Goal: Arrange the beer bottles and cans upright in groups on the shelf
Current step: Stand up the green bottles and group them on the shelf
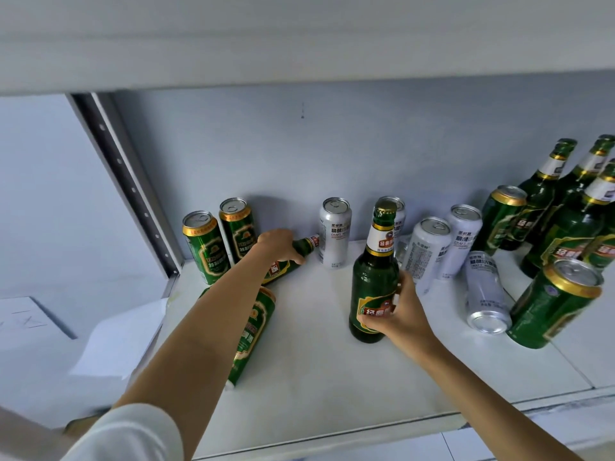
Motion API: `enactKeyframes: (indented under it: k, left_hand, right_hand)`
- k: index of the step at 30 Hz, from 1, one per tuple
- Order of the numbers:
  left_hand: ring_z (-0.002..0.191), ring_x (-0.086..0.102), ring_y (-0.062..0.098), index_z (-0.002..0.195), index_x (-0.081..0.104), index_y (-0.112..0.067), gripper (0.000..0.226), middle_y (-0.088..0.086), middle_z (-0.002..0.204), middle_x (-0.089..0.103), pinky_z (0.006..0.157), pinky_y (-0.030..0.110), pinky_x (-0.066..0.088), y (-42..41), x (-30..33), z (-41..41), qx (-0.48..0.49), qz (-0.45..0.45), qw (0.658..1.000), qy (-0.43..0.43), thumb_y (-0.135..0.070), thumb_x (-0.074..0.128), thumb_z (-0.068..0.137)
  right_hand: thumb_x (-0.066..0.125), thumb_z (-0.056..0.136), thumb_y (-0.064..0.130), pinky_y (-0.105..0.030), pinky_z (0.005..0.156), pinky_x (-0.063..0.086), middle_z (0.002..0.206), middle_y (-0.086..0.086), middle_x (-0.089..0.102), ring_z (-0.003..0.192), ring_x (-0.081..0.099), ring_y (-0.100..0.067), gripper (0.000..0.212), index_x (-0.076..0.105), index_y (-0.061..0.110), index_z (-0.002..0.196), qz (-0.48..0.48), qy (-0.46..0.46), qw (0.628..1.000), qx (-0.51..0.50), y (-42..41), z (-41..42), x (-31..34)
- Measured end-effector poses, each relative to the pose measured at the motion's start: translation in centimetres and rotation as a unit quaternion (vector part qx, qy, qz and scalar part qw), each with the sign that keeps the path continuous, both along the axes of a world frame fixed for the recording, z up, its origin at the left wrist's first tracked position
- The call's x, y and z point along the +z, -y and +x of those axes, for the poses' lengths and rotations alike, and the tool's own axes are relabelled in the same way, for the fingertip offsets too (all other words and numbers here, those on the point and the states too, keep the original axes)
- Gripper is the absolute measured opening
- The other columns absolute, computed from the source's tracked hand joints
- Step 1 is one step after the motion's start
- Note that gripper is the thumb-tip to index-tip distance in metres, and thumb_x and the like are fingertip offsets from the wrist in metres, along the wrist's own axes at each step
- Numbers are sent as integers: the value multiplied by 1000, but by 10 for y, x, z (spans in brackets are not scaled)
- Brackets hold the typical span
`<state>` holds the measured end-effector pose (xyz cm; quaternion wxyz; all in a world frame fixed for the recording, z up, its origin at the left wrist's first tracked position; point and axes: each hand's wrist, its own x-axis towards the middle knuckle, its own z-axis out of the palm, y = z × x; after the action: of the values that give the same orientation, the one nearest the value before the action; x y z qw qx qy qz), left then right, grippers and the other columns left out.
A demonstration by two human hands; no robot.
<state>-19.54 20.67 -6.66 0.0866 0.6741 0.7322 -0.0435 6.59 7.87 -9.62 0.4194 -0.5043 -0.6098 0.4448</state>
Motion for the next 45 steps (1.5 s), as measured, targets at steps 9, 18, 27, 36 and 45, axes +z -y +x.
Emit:
enactKeyframes:
  k: [9,18,27,36,45]
  left_hand:
    - [88,58,23,109,60,-7,59,4,94,60,72,30,48,7,15,2,6,43,999,14,-55,70,76]
    - [87,61,23,109,59,-8,57,7,97,64,71,29,52,14,35,0,33,94,992,83,-51,74,74]
    - [81,60,18,110,60,-14,55,3,99,67,59,23,44,31,58,1,70,204,958,191,-50,75,72]
    - [98,56,21,123,50,-12,68,7,118,52,74,30,44,61,37,4,122,292,912,263,-51,75,72]
    - [118,54,28,134,40,-14,80,9,132,51,95,45,50,67,52,-10,129,203,915,325,-57,71,74]
  right_hand:
    - [85,42,23,-46,95,53,119,4,59,109,64,-20,91,40,35,120,-15,-32,999,9,2,2,-7]
    - [84,42,26,-45,96,52,121,5,57,111,62,-20,89,38,40,117,-12,-22,1000,12,3,2,-5]
    - [86,43,28,-50,90,55,113,2,53,108,62,-21,80,49,34,114,17,24,1000,3,-1,7,-12]
    - [85,43,28,-51,91,53,115,4,53,108,62,-19,80,51,31,115,12,13,1000,18,-6,5,-15]
    - [83,59,4,-29,87,52,112,5,65,106,64,-15,72,47,35,113,-34,-24,998,56,1,5,-12]
